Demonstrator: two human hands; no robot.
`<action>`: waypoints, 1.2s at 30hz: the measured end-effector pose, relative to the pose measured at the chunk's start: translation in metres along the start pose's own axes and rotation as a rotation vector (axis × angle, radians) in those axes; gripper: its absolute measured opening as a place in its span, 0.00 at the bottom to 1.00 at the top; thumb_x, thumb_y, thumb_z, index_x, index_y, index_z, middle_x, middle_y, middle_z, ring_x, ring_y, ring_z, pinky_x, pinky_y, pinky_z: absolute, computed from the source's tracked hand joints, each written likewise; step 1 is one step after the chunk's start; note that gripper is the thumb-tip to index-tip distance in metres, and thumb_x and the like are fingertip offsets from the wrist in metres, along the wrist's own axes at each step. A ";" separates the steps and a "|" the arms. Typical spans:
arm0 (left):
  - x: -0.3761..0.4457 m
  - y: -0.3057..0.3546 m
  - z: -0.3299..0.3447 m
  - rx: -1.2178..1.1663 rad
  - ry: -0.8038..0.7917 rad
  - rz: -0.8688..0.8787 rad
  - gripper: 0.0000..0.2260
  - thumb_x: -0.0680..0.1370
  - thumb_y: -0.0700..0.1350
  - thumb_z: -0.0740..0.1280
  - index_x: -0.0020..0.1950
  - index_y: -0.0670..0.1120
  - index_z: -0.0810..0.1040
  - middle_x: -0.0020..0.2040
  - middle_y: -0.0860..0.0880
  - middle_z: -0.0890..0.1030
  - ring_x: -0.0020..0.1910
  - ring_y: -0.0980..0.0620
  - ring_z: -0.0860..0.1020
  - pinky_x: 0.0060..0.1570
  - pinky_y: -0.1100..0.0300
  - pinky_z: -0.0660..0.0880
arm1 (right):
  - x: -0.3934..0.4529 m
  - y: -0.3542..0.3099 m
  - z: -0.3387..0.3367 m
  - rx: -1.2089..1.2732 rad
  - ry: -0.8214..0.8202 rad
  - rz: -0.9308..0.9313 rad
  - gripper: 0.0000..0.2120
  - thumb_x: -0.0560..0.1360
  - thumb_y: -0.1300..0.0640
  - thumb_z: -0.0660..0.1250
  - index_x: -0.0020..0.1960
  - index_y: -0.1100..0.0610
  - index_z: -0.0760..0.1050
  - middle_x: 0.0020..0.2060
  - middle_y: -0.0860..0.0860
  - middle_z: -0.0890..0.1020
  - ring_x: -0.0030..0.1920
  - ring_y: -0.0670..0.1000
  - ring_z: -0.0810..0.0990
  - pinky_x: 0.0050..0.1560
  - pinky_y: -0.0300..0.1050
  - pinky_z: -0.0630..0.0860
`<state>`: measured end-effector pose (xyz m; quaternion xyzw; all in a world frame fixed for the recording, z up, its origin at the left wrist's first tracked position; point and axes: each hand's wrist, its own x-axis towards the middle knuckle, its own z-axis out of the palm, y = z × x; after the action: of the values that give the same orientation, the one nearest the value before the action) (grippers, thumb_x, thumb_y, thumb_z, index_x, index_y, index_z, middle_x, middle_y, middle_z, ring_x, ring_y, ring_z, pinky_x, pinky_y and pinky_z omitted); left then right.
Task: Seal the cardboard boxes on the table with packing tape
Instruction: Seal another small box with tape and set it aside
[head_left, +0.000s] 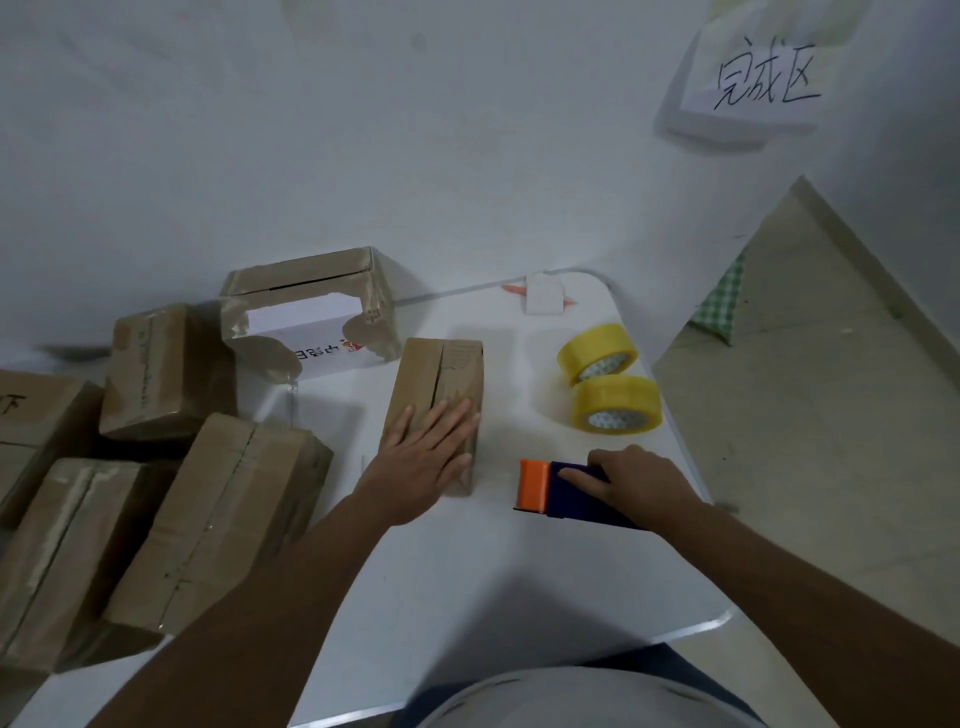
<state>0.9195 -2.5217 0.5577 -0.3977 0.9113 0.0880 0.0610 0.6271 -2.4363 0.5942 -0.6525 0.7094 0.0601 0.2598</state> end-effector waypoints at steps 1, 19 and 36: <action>0.000 0.001 -0.001 0.004 -0.006 -0.006 0.25 0.83 0.59 0.39 0.80 0.57 0.40 0.80 0.58 0.40 0.79 0.56 0.38 0.77 0.47 0.39 | 0.000 0.001 0.001 0.005 -0.003 0.007 0.25 0.76 0.30 0.53 0.39 0.51 0.70 0.35 0.50 0.77 0.36 0.50 0.77 0.32 0.42 0.67; -0.003 0.025 0.013 -0.190 0.040 -0.414 0.17 0.82 0.63 0.49 0.64 0.63 0.71 0.80 0.55 0.35 0.79 0.50 0.34 0.73 0.41 0.36 | 0.031 -0.025 -0.028 -0.115 -0.052 -0.048 0.21 0.78 0.39 0.58 0.54 0.57 0.73 0.40 0.50 0.73 0.41 0.51 0.75 0.40 0.44 0.72; -0.005 0.028 0.012 -0.129 0.050 -0.418 0.20 0.81 0.63 0.43 0.61 0.61 0.71 0.80 0.53 0.35 0.79 0.48 0.36 0.73 0.41 0.38 | 0.051 0.000 -0.021 -0.152 -0.109 0.162 0.18 0.81 0.43 0.58 0.54 0.57 0.74 0.53 0.54 0.80 0.54 0.55 0.78 0.50 0.45 0.74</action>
<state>0.9030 -2.4974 0.5500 -0.5832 0.8026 0.1216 0.0297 0.6199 -2.4911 0.5894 -0.6067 0.7379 0.1698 0.2420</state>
